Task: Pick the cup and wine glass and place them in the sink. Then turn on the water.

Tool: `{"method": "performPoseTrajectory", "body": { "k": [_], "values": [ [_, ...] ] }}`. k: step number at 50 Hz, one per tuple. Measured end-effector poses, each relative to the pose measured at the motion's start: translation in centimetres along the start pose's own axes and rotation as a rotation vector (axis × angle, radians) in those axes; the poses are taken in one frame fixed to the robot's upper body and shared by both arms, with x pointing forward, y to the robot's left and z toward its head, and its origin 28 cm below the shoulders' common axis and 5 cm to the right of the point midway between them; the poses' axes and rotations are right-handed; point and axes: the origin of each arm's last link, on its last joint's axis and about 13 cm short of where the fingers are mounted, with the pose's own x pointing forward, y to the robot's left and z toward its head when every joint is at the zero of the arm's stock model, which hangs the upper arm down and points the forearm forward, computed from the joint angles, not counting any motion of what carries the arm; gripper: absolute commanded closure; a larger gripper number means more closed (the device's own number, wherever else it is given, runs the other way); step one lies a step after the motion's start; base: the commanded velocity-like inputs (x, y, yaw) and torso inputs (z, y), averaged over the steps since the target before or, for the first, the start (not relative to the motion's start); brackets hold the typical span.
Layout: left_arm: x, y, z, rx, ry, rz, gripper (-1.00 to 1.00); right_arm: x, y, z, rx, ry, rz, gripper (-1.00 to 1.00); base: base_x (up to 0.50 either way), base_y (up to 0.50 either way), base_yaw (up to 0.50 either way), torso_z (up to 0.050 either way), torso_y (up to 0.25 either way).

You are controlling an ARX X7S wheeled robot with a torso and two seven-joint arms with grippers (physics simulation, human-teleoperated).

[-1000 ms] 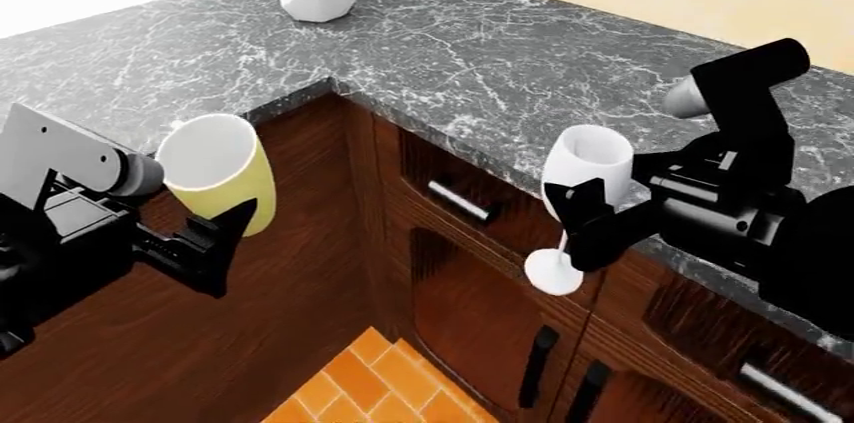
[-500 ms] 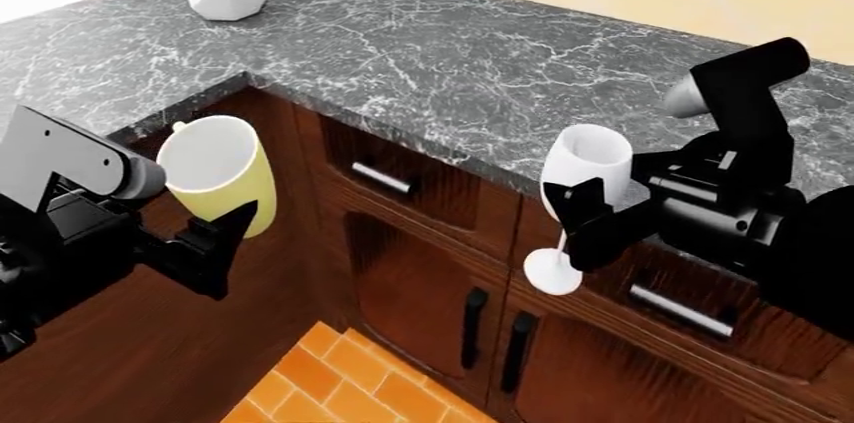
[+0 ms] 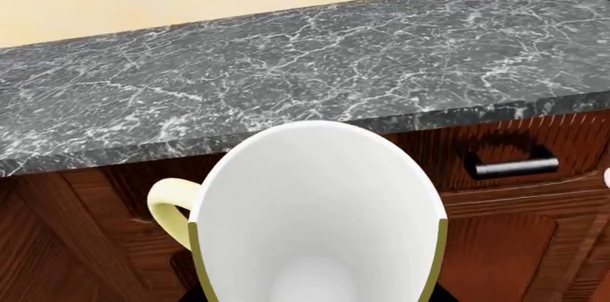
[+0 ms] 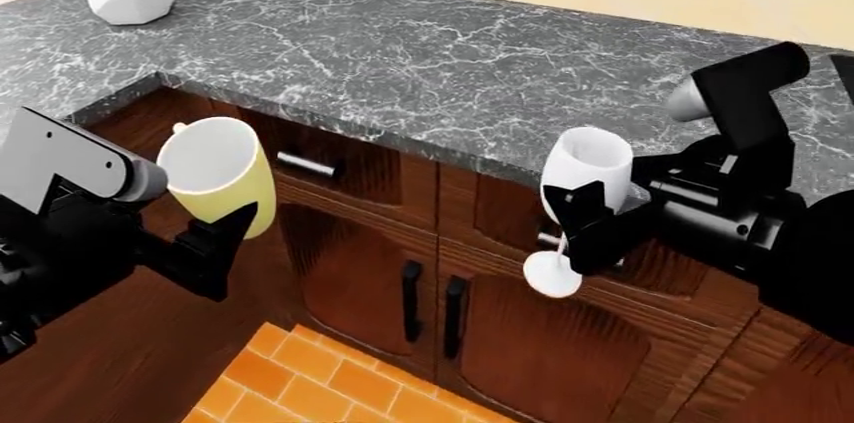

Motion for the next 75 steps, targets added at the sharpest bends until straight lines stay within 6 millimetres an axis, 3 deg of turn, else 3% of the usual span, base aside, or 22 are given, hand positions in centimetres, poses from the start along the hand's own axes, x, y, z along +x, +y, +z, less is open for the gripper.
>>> {"method": "performPoseTrajectory", "body": {
  "k": [75],
  "values": [
    [0.21,-0.07,0.02,0.014,0.008,-0.01,1.0,0.28,-0.03,-0.35,0.006,0.005,0.008,1.0,-0.04,0.2,-0.5,0.0,0.0]
  ]
}}
